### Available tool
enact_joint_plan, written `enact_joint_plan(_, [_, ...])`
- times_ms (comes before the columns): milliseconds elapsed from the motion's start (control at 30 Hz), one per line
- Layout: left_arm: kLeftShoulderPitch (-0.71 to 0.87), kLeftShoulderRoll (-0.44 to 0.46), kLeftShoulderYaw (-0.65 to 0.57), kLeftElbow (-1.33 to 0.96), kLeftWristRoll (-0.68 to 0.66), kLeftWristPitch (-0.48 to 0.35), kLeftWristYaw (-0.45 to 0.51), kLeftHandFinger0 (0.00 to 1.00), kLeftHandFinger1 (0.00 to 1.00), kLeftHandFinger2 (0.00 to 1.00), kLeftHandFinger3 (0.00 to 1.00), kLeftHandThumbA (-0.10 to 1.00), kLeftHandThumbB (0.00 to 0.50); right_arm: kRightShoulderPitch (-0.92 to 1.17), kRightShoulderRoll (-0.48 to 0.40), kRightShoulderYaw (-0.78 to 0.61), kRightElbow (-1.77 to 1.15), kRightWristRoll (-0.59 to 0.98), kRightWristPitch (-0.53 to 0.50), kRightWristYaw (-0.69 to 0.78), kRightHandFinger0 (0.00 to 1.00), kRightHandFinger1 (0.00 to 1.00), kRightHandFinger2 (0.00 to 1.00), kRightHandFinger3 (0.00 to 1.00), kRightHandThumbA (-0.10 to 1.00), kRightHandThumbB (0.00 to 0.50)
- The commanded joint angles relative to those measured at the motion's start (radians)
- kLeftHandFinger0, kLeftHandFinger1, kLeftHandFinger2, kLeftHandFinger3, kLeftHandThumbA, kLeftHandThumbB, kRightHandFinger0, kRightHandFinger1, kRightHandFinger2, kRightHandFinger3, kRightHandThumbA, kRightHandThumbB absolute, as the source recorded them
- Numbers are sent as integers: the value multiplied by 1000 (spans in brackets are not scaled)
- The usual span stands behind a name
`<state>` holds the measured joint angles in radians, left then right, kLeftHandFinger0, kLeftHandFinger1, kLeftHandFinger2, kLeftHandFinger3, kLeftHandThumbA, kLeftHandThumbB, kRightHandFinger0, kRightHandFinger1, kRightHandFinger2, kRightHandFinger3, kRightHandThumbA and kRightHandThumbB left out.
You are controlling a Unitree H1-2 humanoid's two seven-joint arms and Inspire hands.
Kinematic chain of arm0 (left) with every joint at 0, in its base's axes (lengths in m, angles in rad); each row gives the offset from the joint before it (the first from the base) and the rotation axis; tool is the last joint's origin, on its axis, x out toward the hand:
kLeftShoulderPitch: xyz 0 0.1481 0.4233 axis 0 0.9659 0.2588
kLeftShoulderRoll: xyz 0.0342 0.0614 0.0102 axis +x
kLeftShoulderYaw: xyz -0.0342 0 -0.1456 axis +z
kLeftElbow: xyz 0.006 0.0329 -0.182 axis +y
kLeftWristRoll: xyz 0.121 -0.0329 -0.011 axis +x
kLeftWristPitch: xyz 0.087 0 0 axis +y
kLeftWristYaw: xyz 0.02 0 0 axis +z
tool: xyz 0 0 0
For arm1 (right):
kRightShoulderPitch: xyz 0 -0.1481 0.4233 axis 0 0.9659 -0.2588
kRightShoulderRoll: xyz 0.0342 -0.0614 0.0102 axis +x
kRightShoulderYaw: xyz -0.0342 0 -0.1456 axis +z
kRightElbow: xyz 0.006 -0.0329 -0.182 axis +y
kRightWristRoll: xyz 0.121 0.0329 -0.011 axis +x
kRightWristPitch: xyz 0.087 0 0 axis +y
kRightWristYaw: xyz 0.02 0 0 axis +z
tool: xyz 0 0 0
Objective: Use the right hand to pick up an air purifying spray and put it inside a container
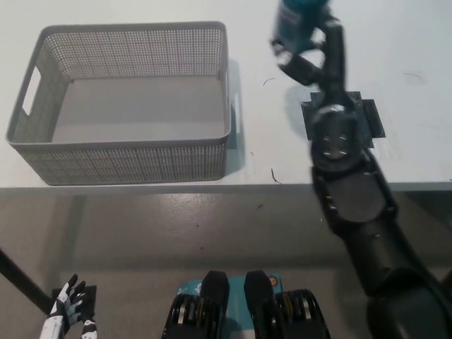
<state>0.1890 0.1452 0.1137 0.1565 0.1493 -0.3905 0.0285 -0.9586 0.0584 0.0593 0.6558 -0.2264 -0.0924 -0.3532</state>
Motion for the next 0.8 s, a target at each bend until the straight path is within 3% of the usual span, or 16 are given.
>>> enact_joint_plan(0, [6, 7, -5, -37, 31, -10, 21, 754, 809, 960, 1000, 109, 209, -234, 103, 95, -144, -19, 9, 112, 347, 336, 391, 391, -100, 385])
enact_joint_plan(33, [5, 6, -8, -35, 35, -10, 21, 764, 813, 965, 1000, 174, 209, -237, 117, 109, -139, -23, 17, 119, 298, 298, 373, 384, -100, 383])
enact_joint_plan(100, [9, 9, -13, -40, 43, -2, 17, 766, 814, 975, 1000, 269, 226, -226, 151, 124, -125, -13, 21, 127, 295, 284, 357, 368, -100, 392])
enact_joint_plan(200, [16, 11, -16, -49, 46, 6, 12, 760, 810, 974, 1000, 242, 218, -199, 172, 151, -114, -23, 25, 137, 300, 301, 371, 379, -100, 387])
enact_joint_plan(367, [7, 15, -19, -48, 48, 10, 9, 735, 800, 963, 1000, 288, 235, -133, 206, 179, -24, -11, 35, 170, 344, 352, 420, 420, -100, 371])
enact_joint_plan(400, [6, 12, -18, -52, 48, 16, 11, 731, 797, 960, 1000, 265, 241, -130, 205, 185, -1, -19, 33, 167, 265, 293, 407, 432, -100, 368])
enact_joint_plan(500, [7, 10, -21, -66, 31, 37, -2, 761, 831, 992, 1000, 168, 206, -112, 207, 188, 75, -20, 0, 159, 334, 347, 443, 446, -100, 366])
enact_joint_plan(567, [6, 16, -24, -58, 40, 19, 1, 769, 835, 995, 1000, 220, 209, -103, 209, 175, 127, 1, -27, 165, 318, 339, 431, 444, -100, 365])
enact_joint_plan(633, [7, 18, -25, -59, 53, 23, 4, 775, 834, 998, 1000, 335, 242, -103, 208, 167, 194, 7, -48, 159, 286, 315, 406, 443, -100, 367])
enact_joint_plan(700, [10, 20, -27, -68, 39, 40, -8, 793, 853, 1000, 1000, 356, 245, -102, 201, 170, 255, -3, -91, 144, 435, 442, 468, 430, -89, 376])
enact_joint_plan(767, [9, 22, -29, -81, 38, 54, -11, 808, 862, 1000, 1000, 373, 249, -102, 192, 161, 304, 3, -121, 136, 452, 455, 466, 427, -85, 375])
